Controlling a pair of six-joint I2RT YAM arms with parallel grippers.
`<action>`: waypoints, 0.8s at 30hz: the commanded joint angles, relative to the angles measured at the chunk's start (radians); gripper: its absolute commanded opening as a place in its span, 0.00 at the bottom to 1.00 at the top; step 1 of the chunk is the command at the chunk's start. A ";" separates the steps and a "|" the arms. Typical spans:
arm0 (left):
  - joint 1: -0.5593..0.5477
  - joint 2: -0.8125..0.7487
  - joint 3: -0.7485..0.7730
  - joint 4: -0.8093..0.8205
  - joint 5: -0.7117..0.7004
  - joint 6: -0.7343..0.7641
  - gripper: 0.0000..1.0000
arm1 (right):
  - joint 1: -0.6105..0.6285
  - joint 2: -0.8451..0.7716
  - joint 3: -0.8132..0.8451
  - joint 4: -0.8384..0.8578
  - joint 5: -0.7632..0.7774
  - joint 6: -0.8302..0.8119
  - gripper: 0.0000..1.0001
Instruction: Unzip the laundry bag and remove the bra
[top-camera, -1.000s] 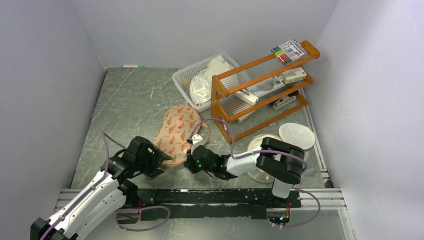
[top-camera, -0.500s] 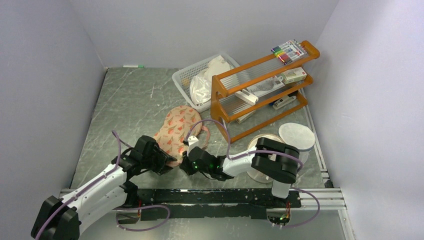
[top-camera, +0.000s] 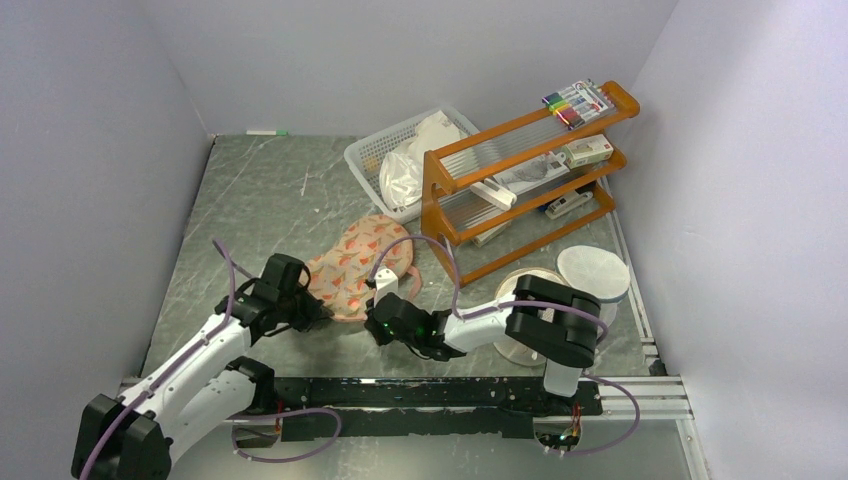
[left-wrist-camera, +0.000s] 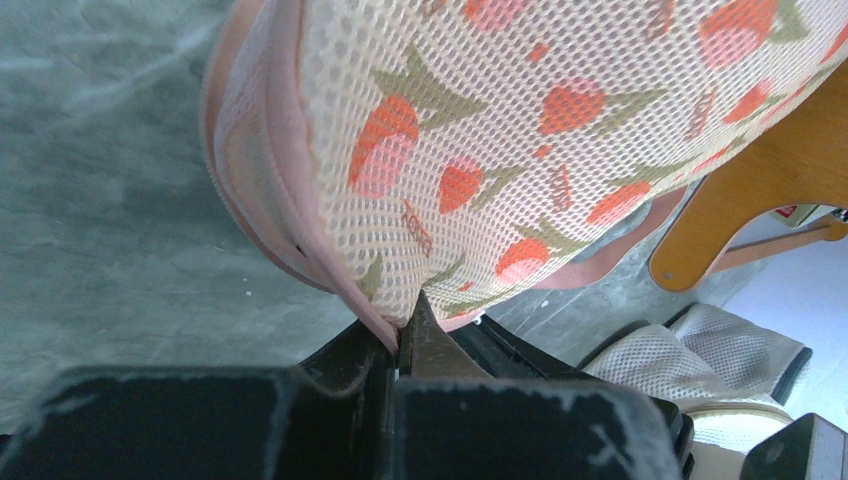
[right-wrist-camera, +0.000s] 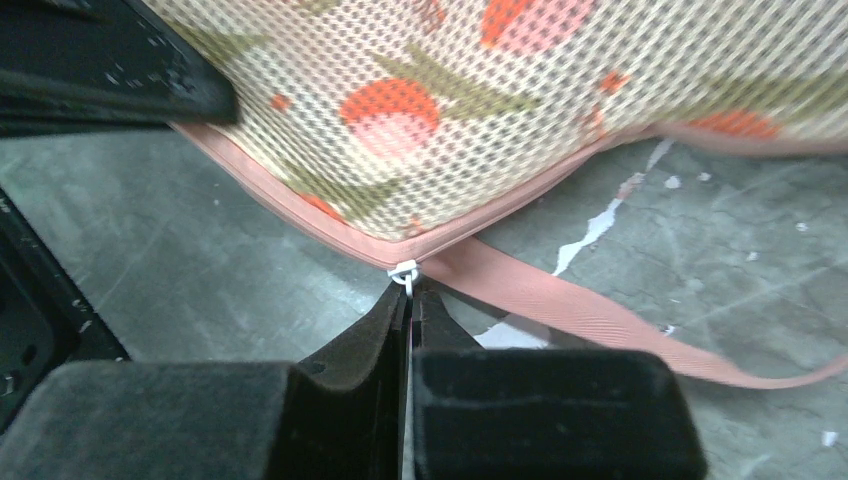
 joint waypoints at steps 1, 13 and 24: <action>0.104 0.029 0.065 -0.063 -0.123 0.176 0.07 | -0.019 -0.020 -0.030 -0.189 0.101 -0.073 0.00; 0.356 0.187 0.195 -0.081 -0.059 0.457 0.07 | -0.120 -0.101 -0.125 -0.194 0.065 -0.069 0.00; 0.393 0.238 0.223 -0.097 0.045 0.464 0.62 | -0.106 -0.114 -0.128 -0.096 -0.081 -0.041 0.00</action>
